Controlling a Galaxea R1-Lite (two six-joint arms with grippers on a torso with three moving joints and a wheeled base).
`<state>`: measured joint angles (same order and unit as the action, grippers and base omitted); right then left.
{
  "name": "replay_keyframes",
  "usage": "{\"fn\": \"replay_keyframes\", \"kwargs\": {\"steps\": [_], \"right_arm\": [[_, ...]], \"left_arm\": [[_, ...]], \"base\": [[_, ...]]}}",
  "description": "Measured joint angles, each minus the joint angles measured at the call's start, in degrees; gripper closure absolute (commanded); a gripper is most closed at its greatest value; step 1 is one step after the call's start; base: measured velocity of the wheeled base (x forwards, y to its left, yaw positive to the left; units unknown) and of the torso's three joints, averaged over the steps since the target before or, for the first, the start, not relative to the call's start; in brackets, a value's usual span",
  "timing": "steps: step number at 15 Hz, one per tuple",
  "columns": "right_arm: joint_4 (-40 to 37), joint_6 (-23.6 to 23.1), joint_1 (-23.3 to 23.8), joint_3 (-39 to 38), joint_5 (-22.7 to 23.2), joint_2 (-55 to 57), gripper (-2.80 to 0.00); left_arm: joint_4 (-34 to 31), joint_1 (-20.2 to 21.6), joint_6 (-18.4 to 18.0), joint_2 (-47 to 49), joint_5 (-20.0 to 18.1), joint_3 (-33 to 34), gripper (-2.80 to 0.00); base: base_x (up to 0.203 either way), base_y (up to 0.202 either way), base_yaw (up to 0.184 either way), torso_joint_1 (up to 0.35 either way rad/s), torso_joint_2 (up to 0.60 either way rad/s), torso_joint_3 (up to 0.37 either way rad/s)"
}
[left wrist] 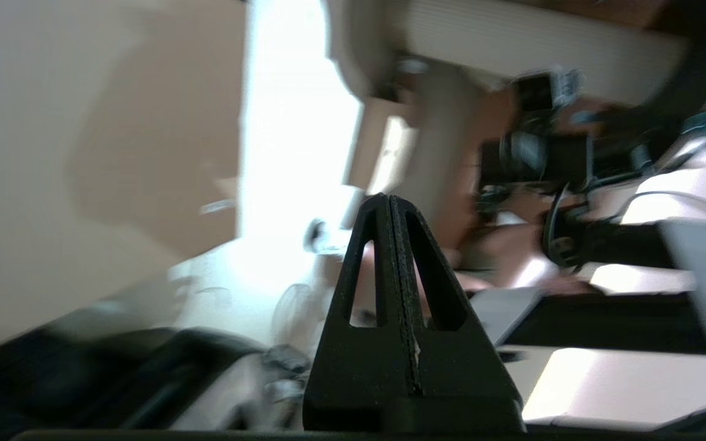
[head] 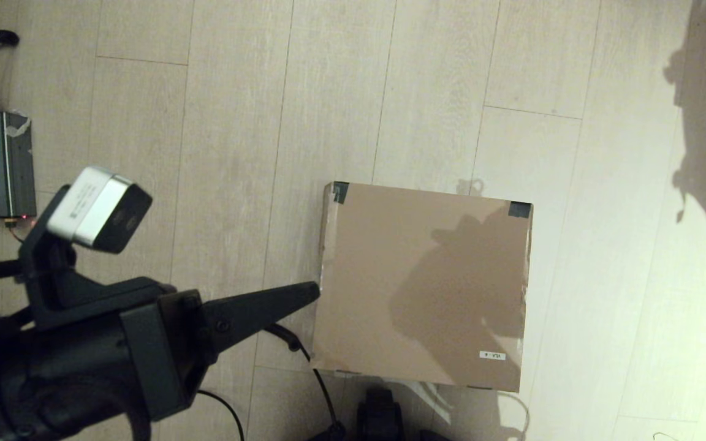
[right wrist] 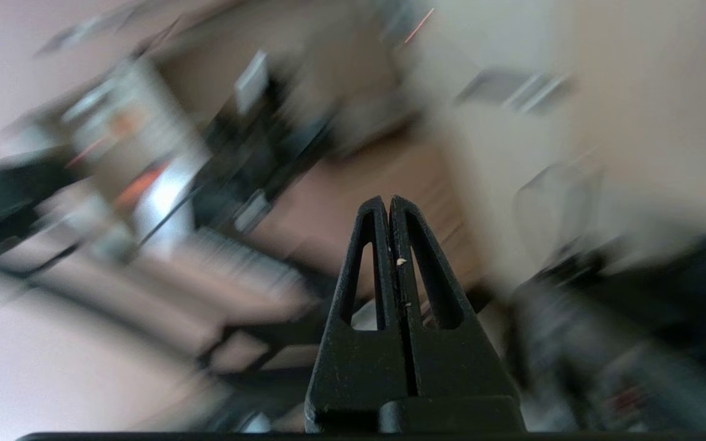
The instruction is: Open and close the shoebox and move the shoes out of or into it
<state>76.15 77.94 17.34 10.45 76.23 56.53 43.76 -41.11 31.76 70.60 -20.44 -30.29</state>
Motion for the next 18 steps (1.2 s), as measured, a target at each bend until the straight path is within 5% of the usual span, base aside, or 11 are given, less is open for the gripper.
{"fn": "replay_keyframes", "kwargs": {"steps": [3,6,9,13,18], "right_arm": [[-0.33,-12.58,6.87,-6.32,-5.80,1.25,0.00],[-6.48,-26.91,8.56,-9.25,-17.65,2.45,0.00],[-19.07,-43.57,8.76,-9.44,-29.27,3.04,0.00],[-34.15,-68.77,7.74,-9.12,-38.06,1.57,0.00],[-51.75,-83.14,4.75,-9.19,-39.68,-12.38,0.00]], "left_arm": [[-0.20,4.97,-9.52,-3.39,3.62,6.08,0.00],[-0.46,11.07,-18.34,-6.96,7.27,11.18,0.00],[-0.85,16.10,-19.09,-10.84,7.77,13.93,0.00],[-6.40,21.25,-19.45,-13.78,9.99,16.31,0.00],[-14.25,36.11,-19.47,-18.60,16.75,21.15,0.00]], "base": [[0.000,0.000,0.000,0.000,0.00,0.000],[0.000,0.000,0.000,0.000,0.00,0.000],[0.000,0.000,0.000,0.000,0.00,0.000],[0.000,0.000,0.000,0.000,0.00,0.000],[0.000,0.000,0.000,0.000,0.00,0.000]]}}
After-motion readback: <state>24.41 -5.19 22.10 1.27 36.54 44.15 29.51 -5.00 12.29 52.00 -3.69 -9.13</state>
